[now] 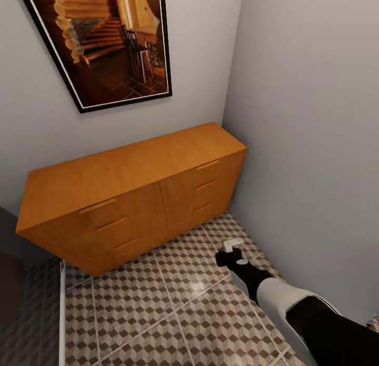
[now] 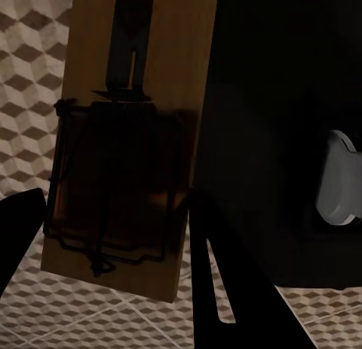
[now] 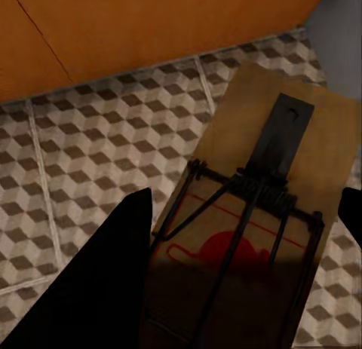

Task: Take the four mousetraps from the cabinet in the bathroom and place them on the bathroom floor. Make sure all four end up on the same floor surface, and ensure that at least two of them are either under or directly next to the same bathroom sink.

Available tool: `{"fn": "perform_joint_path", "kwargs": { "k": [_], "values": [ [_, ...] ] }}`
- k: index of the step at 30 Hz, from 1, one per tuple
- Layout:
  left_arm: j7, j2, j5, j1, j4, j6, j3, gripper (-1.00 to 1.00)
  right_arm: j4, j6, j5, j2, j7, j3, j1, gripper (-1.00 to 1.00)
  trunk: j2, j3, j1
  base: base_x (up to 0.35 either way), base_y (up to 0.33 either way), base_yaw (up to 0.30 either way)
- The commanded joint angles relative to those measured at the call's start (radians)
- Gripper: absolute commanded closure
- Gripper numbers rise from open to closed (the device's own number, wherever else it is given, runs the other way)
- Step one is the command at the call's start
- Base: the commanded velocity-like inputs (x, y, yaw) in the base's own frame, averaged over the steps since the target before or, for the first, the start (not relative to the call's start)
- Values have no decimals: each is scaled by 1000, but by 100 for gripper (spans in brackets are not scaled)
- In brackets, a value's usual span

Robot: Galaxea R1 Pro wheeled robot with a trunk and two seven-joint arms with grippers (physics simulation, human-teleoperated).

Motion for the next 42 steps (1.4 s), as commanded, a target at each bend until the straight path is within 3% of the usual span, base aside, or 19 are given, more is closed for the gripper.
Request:
{"fn": "perform_joint_path", "kwargs": {
  "k": [1,9,12,15,18,22,23,25,29,33,36,38,39,40,42],
  "values": [
    [-3,-1,8,-1,3,-6,-9,100,18,-29,-5,0,8,9,15,100,-2,-1,0,0,0,0],
    [1,9,7,0,-7,-7,-3,100,47,-180,1,-43,32,9,194,100,-2,-1,0,0,0,0],
    [16,19,8,0,-74,-5,0,100,47,-232,1,-52,32,9,256,100,-2,-1,0,0,0,0],
    [122,28,8,-1,-170,27,1,100,47,-273,1,-53,31,9,307,100,-2,-1,0,0,0,0],
    [297,39,8,-1,-331,138,1,100,47,-325,2,-54,31,9,352,100,-2,-1,0,0,0,0],
    [370,79,9,-3,-471,216,3,100,48,-359,2,-54,31,9,401,100,-2,-1,0,0,0,0],
    [380,100,9,-6,-497,225,3,100,47,-376,1,-54,31,9,422,100,-2,-1,0,0,0,0],
    [385,122,9,-7,-508,226,8,100,48,-403,1,-53,31,9,439,100,-2,-1,0,0,0,0],
    [379,150,9,-9,-496,203,52,100,49,-433,1,-53,27,9,458,100,-2,-1,0,0,0,0],
    [376,139,10,-9,-413,80,69,100,49,-454,1,-49,25,9,475,100,-2,-1,0,0,0,0],
    [376,125,9,-9,-423,66,72,100,49,-505,1,-49,25,9,497,100,-2,-1,0,0,0,0],
    [379,123,8,-9,-522,149,74,100,49,-561,1,-50,27,9,504,100,-2,-1,0,0,0,0],
    [380,123,7,-9,-581,226,74,100,49,-591,1,-51,27,9,510,100,-2,-1,0,0,0,0],
    [382,124,6,-17,-665,357,75,100,49,-634,1,-51,26,9,517,100,-2,-1,0,0,0,0],
    [383,124,6,-52,-743,492,75,100,49,-680,1,-52,24,9,523,100,-2,-1,0,0,0,0]
  ]
}}
